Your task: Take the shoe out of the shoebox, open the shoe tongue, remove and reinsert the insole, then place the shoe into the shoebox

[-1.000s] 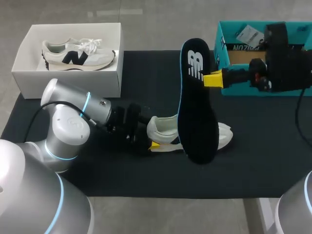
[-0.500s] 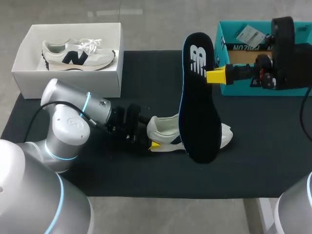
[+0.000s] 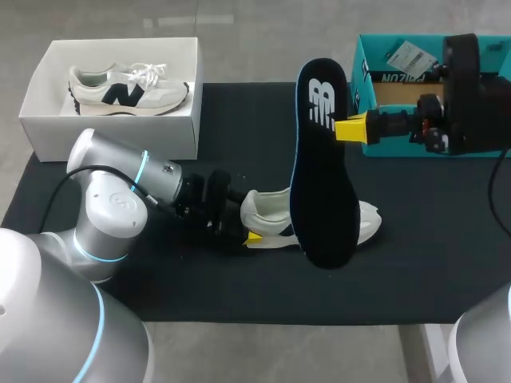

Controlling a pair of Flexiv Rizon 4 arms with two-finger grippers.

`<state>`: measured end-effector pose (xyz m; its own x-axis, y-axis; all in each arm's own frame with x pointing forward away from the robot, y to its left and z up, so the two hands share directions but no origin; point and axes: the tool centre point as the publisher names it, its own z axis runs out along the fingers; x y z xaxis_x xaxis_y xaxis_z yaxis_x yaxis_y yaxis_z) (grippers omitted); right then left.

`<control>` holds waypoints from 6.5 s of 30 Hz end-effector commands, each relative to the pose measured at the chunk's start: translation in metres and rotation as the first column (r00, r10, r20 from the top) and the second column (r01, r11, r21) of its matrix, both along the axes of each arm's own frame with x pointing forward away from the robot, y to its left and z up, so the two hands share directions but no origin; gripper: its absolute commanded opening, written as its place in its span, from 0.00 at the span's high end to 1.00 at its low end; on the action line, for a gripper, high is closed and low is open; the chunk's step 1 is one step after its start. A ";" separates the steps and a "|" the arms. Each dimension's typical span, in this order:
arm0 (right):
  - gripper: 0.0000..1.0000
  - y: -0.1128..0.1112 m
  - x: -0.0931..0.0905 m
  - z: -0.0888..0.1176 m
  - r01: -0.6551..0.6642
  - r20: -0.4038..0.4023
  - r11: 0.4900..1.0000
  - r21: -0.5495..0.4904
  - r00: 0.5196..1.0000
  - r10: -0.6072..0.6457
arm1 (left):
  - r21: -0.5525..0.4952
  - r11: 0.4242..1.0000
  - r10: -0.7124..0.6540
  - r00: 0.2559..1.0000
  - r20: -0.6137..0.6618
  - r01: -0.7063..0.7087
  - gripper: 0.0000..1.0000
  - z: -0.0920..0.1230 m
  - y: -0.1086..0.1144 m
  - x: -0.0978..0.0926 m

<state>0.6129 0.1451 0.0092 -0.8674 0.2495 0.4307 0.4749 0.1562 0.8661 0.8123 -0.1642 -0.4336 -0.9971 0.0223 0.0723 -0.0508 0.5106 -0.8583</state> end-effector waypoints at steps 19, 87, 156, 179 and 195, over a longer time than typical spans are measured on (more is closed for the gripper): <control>1.00 0.002 0.001 -0.001 0.002 -0.001 1.000 0.000 1.000 -0.002 | 0.107 0.994 -0.015 0.999 0.045 0.010 0.00 0.003 0.002 0.001; 1.00 0.002 0.001 -0.001 0.002 -0.001 1.000 0.000 1.000 -0.002 | 0.795 0.590 0.040 0.988 0.150 -0.145 0.00 0.094 0.022 -0.005; 1.00 0.002 0.001 -0.001 0.002 -0.001 1.000 0.000 1.000 -0.002 | 0.752 0.645 0.026 0.987 0.157 -0.136 0.00 0.098 -0.044 0.028; 1.00 0.002 0.001 -0.001 0.002 -0.001 1.000 0.000 1.000 -0.002 | 0.744 0.662 -0.006 0.993 0.118 -0.085 1.00 0.052 -0.076 0.048; 1.00 0.002 0.001 -0.001 0.002 -0.001 1.000 0.000 1.000 -0.002 | 0.733 0.675 -0.008 0.993 0.118 -0.081 1.00 0.062 -0.066 0.039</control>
<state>0.6103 0.1438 0.0081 -0.8663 0.2534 0.4304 0.4753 0.1535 0.8663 0.8519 -0.2315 -0.3721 -0.9982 -0.0308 -0.0505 -0.0198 0.9786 -0.2049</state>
